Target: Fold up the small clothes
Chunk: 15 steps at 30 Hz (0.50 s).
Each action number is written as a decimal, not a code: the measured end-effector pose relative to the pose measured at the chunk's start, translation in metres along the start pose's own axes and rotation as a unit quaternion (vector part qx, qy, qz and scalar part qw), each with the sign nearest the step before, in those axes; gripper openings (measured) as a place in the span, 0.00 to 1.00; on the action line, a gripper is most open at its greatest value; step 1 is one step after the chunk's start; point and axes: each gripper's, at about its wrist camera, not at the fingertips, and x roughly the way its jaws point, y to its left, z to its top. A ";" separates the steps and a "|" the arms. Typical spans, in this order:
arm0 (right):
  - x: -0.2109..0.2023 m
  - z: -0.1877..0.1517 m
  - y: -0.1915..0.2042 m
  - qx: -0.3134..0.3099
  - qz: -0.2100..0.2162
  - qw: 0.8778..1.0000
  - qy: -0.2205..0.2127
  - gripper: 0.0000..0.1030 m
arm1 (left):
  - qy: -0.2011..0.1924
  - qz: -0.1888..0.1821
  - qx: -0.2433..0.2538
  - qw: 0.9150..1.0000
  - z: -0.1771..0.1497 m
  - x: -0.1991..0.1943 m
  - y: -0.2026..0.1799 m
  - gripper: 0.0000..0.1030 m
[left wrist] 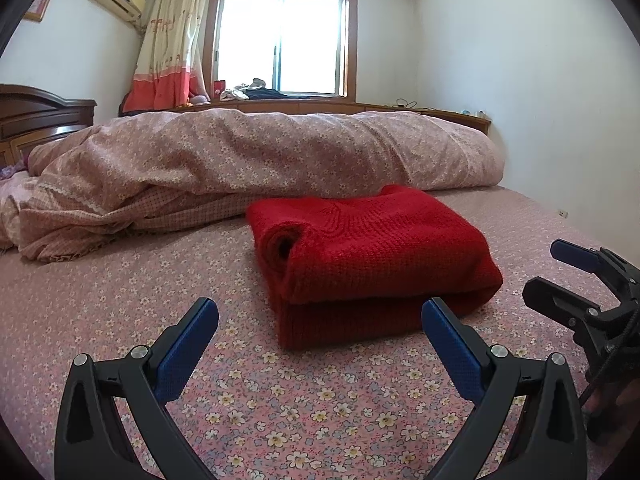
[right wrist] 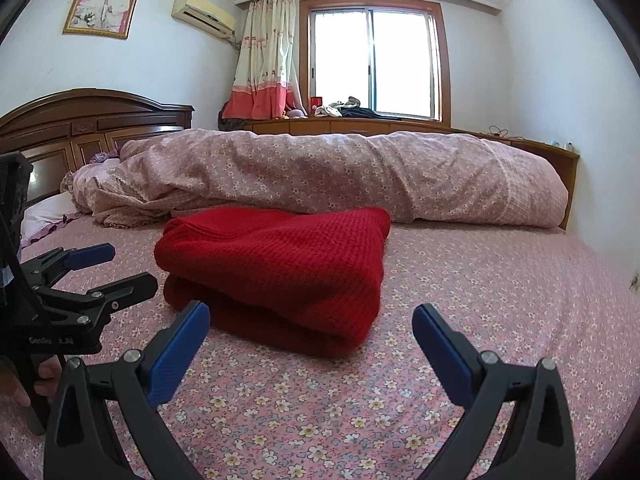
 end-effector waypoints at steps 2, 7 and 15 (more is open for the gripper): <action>0.000 0.000 0.001 -0.002 0.000 1.000 0.000 1.00 | 0.000 0.000 -0.001 1.000 0.000 0.000 0.001 0.96; 0.000 0.000 0.001 -0.003 0.001 1.000 0.000 1.00 | 0.000 0.001 0.001 1.000 0.000 0.001 0.001 0.96; 0.000 0.000 0.002 -0.004 0.001 1.000 -0.001 1.00 | 0.000 0.001 0.001 1.000 0.000 0.000 0.000 0.96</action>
